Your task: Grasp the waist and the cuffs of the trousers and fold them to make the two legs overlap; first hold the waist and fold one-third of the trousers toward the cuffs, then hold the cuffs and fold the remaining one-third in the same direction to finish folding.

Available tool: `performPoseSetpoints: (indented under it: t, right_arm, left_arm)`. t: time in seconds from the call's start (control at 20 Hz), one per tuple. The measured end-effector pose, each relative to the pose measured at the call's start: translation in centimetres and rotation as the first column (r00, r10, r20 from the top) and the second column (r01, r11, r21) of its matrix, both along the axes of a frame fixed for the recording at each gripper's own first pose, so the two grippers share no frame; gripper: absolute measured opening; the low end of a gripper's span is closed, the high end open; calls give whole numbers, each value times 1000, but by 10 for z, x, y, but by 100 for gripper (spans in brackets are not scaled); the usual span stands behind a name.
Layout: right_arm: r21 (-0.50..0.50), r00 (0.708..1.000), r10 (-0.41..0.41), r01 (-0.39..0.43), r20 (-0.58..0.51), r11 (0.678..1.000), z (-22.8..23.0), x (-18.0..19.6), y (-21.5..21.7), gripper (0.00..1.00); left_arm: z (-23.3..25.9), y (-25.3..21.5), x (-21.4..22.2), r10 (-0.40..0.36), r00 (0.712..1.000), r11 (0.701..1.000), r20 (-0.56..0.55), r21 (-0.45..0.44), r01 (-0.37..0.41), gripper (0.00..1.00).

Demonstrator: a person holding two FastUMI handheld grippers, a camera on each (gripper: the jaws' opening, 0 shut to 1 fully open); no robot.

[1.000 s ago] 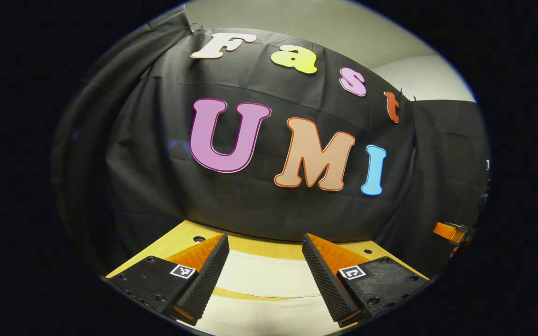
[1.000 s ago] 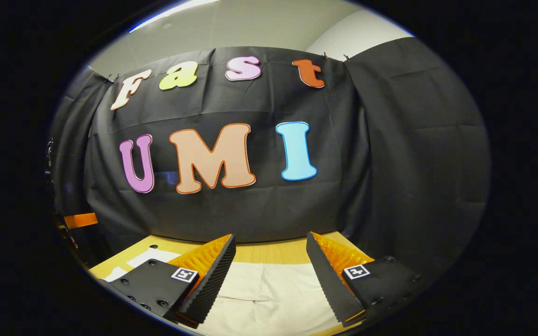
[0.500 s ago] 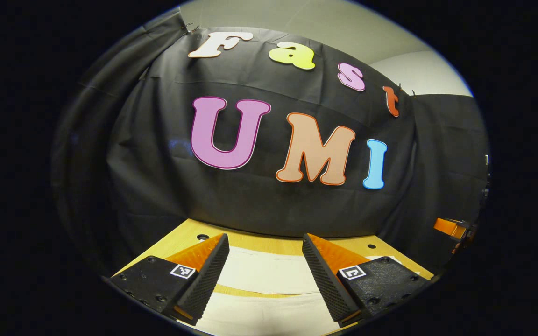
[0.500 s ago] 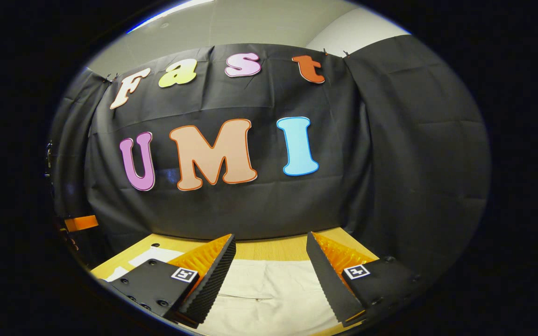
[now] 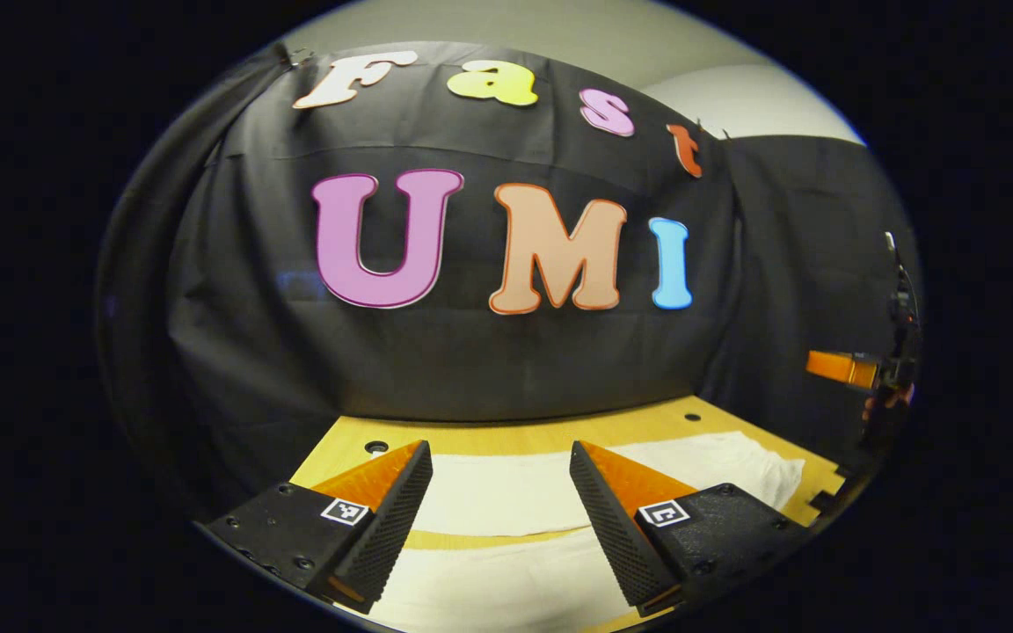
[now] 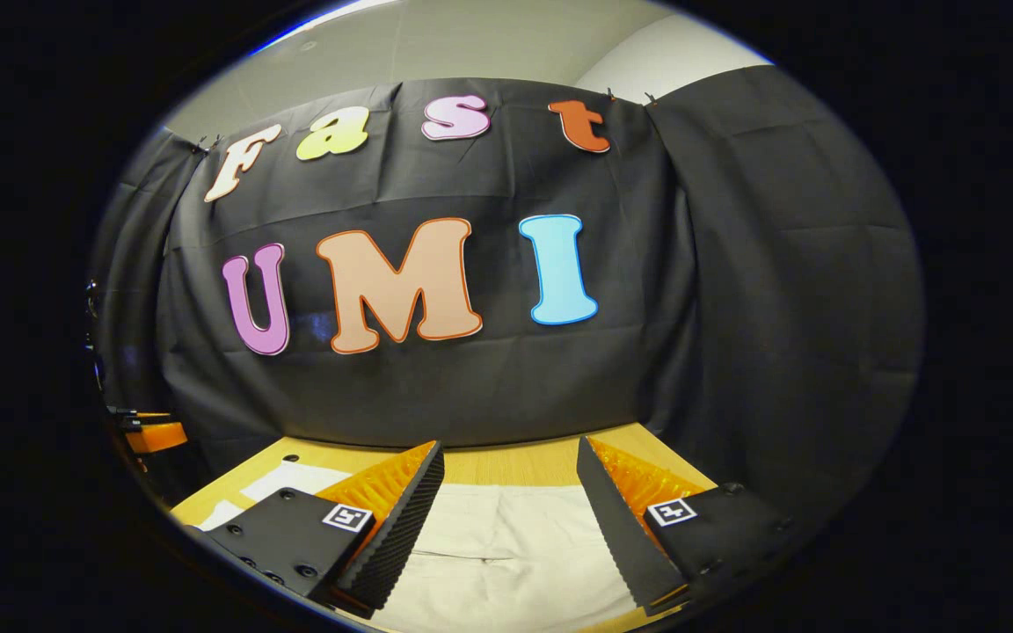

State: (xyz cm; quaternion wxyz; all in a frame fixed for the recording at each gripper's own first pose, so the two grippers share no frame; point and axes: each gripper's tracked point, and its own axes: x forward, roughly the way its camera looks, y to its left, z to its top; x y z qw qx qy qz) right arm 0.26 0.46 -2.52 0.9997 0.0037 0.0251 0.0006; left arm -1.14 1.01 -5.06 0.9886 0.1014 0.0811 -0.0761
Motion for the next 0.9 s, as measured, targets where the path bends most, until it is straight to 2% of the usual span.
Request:
performPoseSetpoints:
  t: [0.15,0.25,0.35,0.4,0.5,0.65,0.85,0.9]
  right_arm:
    - [1,1000,-10,10,-10,1000,-5,-4,0,98]
    - [-1,1000,-19,19,-17,1000,-8,-8,0,98]
    - [-5,999,-32,32,-21,999,-10,-12,-1,98]
    - [-2,999,-35,35,-29,999,-13,-14,0,98]
    - [4,998,-42,43,-50,999,-21,-21,0,95]
    - [4,996,-62,62,-71,998,-32,-30,-2,98]
    - [-17,992,-85,84,-93,996,-41,-41,-7,98]
    - [-23,991,-89,87,-99,996,-43,-43,-7,98]
  left_arm:
    - [-28,5,-17,-101,988,993,-116,43,106,95]
    - [-50,15,-31,-151,966,980,-211,95,174,94]
    - [-74,25,-48,-200,929,956,-311,145,254,92]
    - [-88,28,-56,-226,902,940,-368,161,301,93]
    - [-123,37,-79,-265,829,899,-492,186,397,93]
    - [-169,54,-111,-286,699,818,-655,214,534,92]
    - [-216,78,-142,-261,527,732,-808,190,654,92]
    - [-222,85,-144,-249,493,713,-833,186,676,92]
